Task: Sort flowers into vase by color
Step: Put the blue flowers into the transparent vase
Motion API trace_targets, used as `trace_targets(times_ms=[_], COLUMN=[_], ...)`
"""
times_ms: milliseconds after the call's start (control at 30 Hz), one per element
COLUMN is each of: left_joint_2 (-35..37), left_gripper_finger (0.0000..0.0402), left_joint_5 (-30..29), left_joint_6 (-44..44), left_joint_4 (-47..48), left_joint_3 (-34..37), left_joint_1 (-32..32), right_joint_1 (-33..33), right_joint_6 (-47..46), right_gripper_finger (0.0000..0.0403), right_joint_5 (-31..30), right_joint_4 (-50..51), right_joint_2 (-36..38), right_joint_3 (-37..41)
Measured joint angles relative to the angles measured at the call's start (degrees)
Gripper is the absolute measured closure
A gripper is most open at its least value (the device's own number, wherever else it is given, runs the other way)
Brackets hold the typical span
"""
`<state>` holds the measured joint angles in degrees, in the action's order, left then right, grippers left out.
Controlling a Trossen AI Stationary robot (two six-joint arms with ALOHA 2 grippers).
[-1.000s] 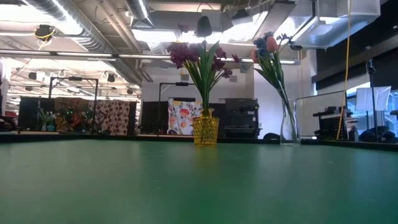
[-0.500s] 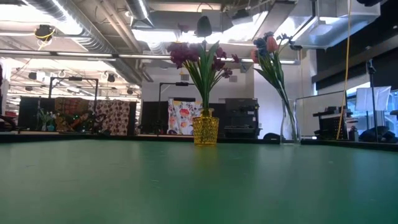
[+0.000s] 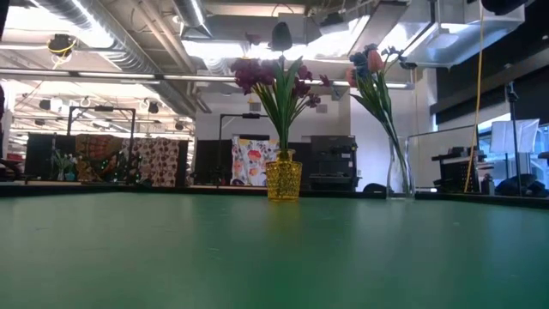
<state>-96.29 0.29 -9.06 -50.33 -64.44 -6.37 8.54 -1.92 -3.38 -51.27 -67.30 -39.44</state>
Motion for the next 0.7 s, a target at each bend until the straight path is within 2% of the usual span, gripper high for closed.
trace_targets(times_ms=[167,333,467,567,700], left_joint_2=[-0.13,-0.09,-0.11,-0.11,-0.13], left_gripper_finger=[0.0391,0.0391,0.0391,0.0391,0.0391], left_joint_5=[0.26,-0.49,-0.55,-0.51,-1.22], left_joint_6=[0.14,0.08,0.09,0.15,0.14], left_joint_4=[1.42,2.03,2.63,3.15,3.82], left_joint_3=[-0.51,-0.51,-0.51,-0.51,-0.49], left_joint_1=[0.31,0.31,0.26,0.26,0.4], right_joint_1=[0.03,0.02,-0.01,-0.01,0.04], right_joint_6=[-0.02,-0.54,-0.91,-0.9,-0.85], right_gripper_finger=[0.0124,0.0178,0.0211,0.0216,0.02], right_joint_5=[0.01,0.45,4.7,5.94,6.06], right_joint_4=[-0.18,0.26,2.95,7.53,12.62], right_joint_2=[-0.03,-0.04,0.39,2.05,4.77], right_joint_3=[0.0,0.0,0.0,-0.04,-0.04])
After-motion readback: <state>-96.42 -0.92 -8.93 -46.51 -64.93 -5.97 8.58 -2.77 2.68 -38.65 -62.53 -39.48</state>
